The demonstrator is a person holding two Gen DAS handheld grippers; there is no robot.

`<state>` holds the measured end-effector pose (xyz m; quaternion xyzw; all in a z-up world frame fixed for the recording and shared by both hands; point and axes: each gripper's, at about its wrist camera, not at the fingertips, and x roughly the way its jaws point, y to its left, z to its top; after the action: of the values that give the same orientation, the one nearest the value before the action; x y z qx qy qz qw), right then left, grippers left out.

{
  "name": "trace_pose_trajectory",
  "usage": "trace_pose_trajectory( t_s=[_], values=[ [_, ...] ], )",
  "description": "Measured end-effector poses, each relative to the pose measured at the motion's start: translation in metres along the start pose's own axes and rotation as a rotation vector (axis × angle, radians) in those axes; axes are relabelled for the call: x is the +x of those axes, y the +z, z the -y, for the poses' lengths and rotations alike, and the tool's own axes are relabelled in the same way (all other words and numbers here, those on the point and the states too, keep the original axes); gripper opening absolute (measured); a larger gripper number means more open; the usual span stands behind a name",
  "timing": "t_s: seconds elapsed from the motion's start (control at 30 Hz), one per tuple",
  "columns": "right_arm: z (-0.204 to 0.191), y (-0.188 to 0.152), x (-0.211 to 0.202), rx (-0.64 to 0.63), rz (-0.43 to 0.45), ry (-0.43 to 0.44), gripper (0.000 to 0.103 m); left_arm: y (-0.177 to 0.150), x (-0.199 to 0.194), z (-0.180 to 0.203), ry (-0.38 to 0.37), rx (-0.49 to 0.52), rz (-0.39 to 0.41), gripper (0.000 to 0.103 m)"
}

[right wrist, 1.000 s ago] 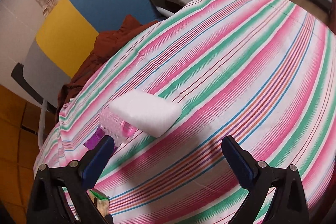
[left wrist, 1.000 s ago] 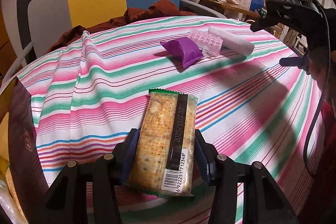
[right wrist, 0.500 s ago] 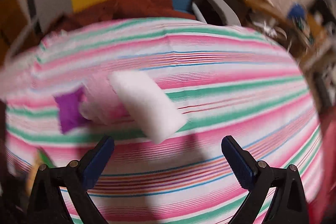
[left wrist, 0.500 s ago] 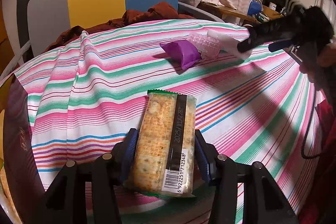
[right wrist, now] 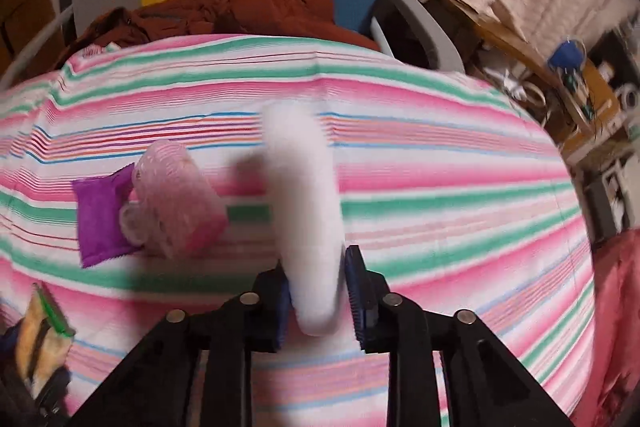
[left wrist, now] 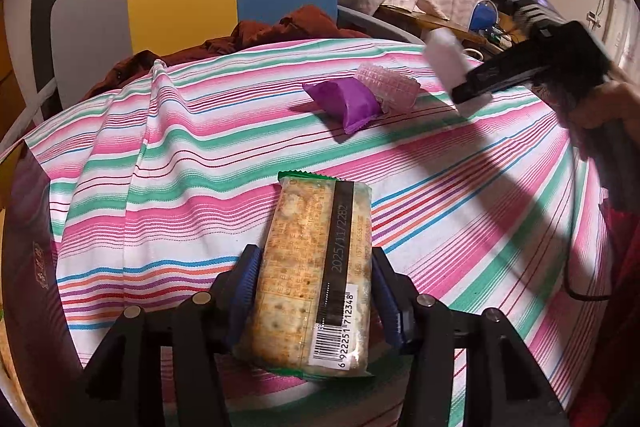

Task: Organize objects
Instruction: 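Carry the cracker packet and foam bar toward the gold tray with both tools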

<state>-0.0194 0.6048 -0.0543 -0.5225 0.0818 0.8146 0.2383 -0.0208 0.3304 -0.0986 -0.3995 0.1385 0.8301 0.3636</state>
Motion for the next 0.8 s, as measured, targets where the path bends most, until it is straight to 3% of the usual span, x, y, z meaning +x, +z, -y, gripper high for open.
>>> trace_pose_trajectory(
  t_s=[0.27,0.47,0.8],
  values=[
    [0.004,-0.037,-0.049,0.171,0.054,0.229,0.019,0.001,-0.001,0.001,0.008,0.003,-0.002,0.053],
    [-0.016,-0.061,-0.064,0.195,0.099,0.327,0.019,0.002,-0.012,-0.001,0.005,-0.002,-0.021,0.048],
    [-0.025,-0.066,-0.056,0.169,0.088,0.331,0.019,-0.003,-0.079,-0.001,0.014,-0.009,0.049,0.048]
  ],
)
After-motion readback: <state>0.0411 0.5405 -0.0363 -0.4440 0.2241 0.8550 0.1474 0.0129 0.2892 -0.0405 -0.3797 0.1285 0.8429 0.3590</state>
